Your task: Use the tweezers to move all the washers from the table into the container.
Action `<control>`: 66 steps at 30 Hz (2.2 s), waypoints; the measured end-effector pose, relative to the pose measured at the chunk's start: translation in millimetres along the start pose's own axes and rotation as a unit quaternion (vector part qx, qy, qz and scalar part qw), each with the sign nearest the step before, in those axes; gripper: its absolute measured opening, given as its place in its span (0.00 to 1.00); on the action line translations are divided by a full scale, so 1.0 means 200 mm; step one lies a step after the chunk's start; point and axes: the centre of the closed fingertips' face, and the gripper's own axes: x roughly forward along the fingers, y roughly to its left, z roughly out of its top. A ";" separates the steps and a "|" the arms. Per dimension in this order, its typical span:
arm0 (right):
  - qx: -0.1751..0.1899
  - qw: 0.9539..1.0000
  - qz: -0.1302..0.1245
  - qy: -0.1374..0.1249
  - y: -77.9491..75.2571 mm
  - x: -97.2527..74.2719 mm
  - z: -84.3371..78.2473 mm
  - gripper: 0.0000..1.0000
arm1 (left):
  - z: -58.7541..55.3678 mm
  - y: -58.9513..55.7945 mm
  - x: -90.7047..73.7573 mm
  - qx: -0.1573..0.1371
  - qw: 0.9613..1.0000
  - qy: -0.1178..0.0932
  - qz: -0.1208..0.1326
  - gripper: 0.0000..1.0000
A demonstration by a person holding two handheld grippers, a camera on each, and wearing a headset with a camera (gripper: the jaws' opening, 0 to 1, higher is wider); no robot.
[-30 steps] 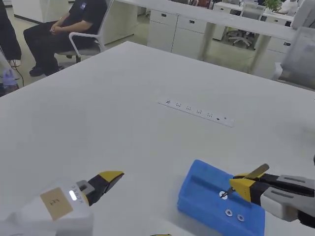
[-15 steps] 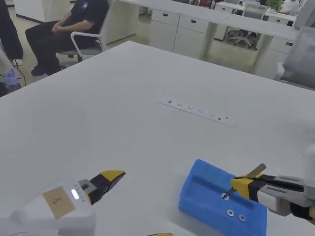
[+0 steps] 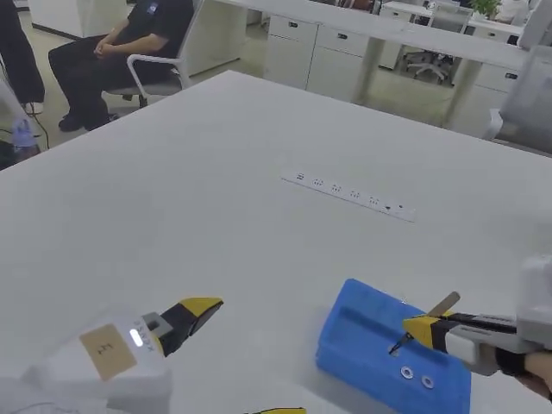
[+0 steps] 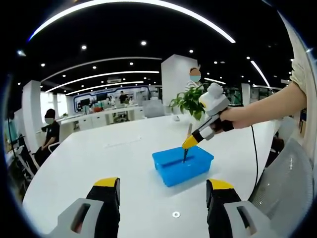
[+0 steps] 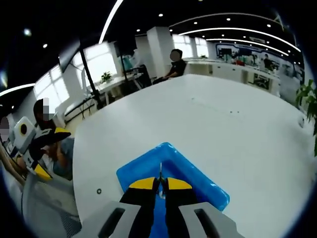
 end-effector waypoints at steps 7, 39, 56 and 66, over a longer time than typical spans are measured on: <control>0.003 1.000 -0.011 0.010 -0.04 0.01 -0.02 0.03 | 0.00 0.00 0.00 0.000 1.000 0.001 -0.001 0.71; -0.019 0.998 -0.018 0.052 -0.05 0.08 -0.10 0.03 | 0.00 -0.01 0.00 0.001 1.000 0.003 -0.004 0.71; -0.023 0.999 -0.019 -0.014 0.06 -0.08 0.00 0.03 | 0.00 0.00 0.00 0.001 1.000 0.003 -0.002 0.71; -0.041 0.996 0.004 -0.074 0.20 -0.23 0.09 0.03 | 0.00 -0.01 0.00 0.004 1.000 0.005 -0.005 0.71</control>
